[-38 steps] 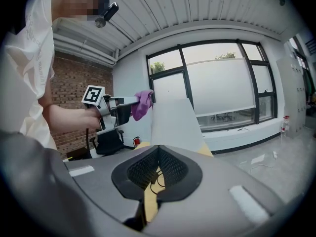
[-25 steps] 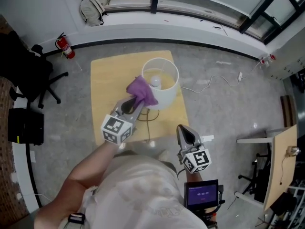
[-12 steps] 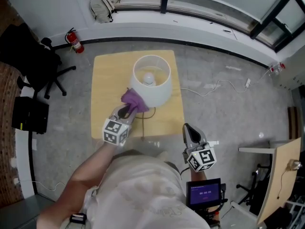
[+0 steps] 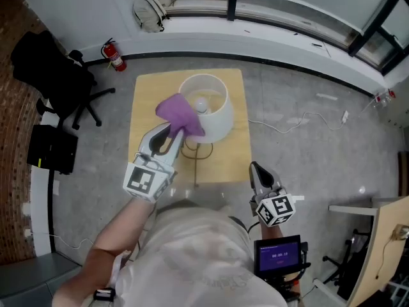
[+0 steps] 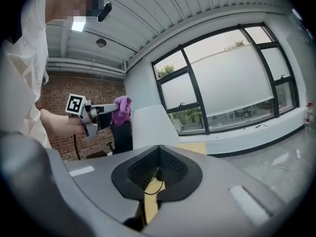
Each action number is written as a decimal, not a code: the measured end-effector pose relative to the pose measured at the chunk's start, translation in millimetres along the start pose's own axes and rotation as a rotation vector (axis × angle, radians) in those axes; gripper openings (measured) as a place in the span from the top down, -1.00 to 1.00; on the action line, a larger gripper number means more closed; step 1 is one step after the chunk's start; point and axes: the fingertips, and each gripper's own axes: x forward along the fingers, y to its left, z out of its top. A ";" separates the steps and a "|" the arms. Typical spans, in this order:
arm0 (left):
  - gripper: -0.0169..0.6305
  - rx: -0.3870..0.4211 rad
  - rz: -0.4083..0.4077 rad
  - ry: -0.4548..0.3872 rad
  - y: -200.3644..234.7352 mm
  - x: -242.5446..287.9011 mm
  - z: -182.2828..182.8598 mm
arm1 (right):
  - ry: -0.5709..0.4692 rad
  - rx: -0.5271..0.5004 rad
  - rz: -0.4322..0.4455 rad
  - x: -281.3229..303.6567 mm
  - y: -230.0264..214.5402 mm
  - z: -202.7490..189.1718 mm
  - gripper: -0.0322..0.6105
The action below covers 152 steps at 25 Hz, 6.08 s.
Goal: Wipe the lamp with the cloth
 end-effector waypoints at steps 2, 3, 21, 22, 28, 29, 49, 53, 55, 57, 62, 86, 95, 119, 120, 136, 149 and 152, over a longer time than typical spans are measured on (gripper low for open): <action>0.73 0.071 0.009 0.041 -9.5 12.5 -1.5 | -0.007 -0.002 0.015 2.0 -1.0 1.8 0.86; 0.73 0.095 0.021 0.055 -10.8 18.3 -6.9 | -0.009 -0.004 0.020 2.4 -1.6 3.1 0.86; 0.73 0.403 -0.115 0.383 -64.0 25.8 -135.9 | -0.037 0.041 -0.010 -18.0 -26.6 -2.6 0.86; 0.73 0.400 -0.124 0.405 -66.8 25.4 -143.9 | -0.035 0.041 -0.009 -19.1 -27.1 -3.3 0.86; 0.73 0.354 -0.158 0.501 -85.1 24.7 -179.7 | -0.037 0.052 -0.007 -27.8 -31.4 -5.7 0.86; 0.73 0.352 -0.153 0.495 -88.0 24.8 -178.9 | -0.037 0.051 -0.006 -29.9 -31.9 -5.8 0.86; 0.74 0.700 0.082 0.443 -74.4 94.1 -47.6 | -0.107 0.090 -0.015 -55.8 -55.2 7.7 0.86; 0.74 0.701 0.111 0.516 -64.6 99.7 -76.0 | -0.124 0.102 -0.026 -55.0 -60.0 4.7 0.86; 0.74 0.697 0.099 0.542 -77.2 100.2 -90.2 | -0.113 0.112 -0.037 -68.6 -66.9 -2.0 0.86; 0.74 0.694 0.081 0.568 -89.3 103.7 -103.9 | -0.107 0.118 -0.044 -78.2 -76.2 -4.9 0.86; 0.74 0.684 0.024 0.648 -114.3 107.6 -142.1 | -0.106 0.129 -0.045 -89.8 -90.3 -10.0 0.86; 0.73 0.945 -0.550 0.530 -106.9 112.5 23.5 | -0.131 0.068 -0.102 -27.6 -30.9 24.2 0.86; 0.73 1.262 -1.050 0.946 -102.8 139.3 -27.8 | -0.131 0.099 -0.142 -32.1 -45.0 12.5 0.86; 0.73 1.473 -1.269 1.452 -112.6 192.2 -185.9 | -0.125 0.236 -0.134 -21.9 -141.3 -6.1 0.86; 0.73 1.428 -1.237 1.431 -116.4 200.0 -178.3 | -0.123 0.237 -0.130 -20.4 -143.4 -7.4 0.86; 0.74 1.041 -0.946 1.608 -70.0 227.8 -161.4 | -0.096 0.243 -0.114 -18.2 -152.4 -16.1 0.86; 0.74 0.809 -0.917 1.542 -30.5 211.2 -54.3 | -0.086 0.218 -0.040 0.2 -141.6 -3.8 0.86; 0.74 0.788 -0.896 1.537 -13.4 211.6 -36.0 | -0.078 0.219 -0.035 3.6 -139.9 -3.6 0.86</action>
